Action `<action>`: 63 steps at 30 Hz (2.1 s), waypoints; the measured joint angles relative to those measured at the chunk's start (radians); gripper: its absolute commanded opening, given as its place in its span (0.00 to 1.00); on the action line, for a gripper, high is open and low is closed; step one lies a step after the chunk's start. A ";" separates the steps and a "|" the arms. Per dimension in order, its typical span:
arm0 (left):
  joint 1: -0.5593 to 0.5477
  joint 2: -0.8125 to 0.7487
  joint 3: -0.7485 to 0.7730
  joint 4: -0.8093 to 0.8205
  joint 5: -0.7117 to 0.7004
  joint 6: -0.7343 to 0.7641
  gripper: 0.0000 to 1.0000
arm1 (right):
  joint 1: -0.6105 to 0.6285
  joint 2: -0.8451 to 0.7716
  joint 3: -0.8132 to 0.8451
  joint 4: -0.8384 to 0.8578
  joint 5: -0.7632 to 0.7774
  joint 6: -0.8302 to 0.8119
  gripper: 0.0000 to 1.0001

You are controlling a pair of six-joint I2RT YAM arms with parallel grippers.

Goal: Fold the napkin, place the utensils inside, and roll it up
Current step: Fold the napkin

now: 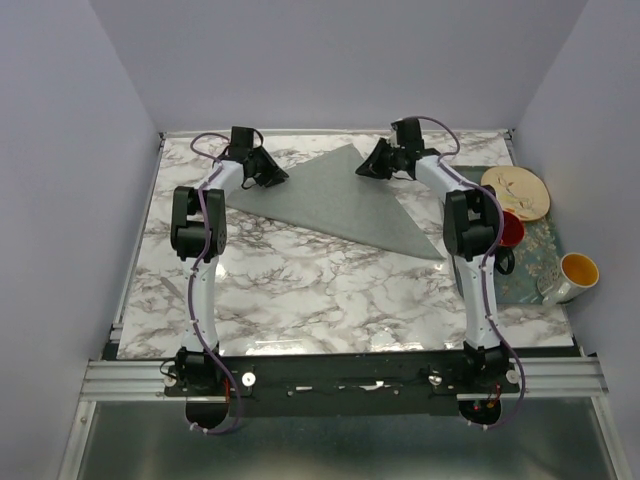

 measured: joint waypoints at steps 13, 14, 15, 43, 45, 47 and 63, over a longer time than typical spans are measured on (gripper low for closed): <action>0.001 0.000 0.016 -0.017 0.018 0.024 0.47 | -0.048 0.051 0.058 -0.119 0.043 0.058 0.20; 0.001 0.000 0.022 -0.025 0.018 0.029 0.47 | -0.050 0.051 0.058 -0.125 0.044 0.061 0.20; 0.002 0.000 0.026 -0.031 0.018 0.032 0.48 | -0.055 0.051 0.057 -0.134 0.046 0.066 0.20; -0.002 0.036 0.106 -0.128 0.003 0.101 0.31 | -0.069 0.034 0.137 -0.359 0.159 -0.229 0.16; 0.003 0.036 0.106 -0.129 0.003 0.100 0.32 | -0.069 0.034 0.134 -0.378 0.180 -0.216 0.15; 0.008 0.036 0.106 -0.129 0.003 0.101 0.32 | -0.069 0.034 0.134 -0.388 0.194 -0.212 0.15; 0.005 0.024 0.106 -0.132 0.006 0.141 0.55 | 0.050 -0.061 0.188 -0.483 0.448 -0.410 0.32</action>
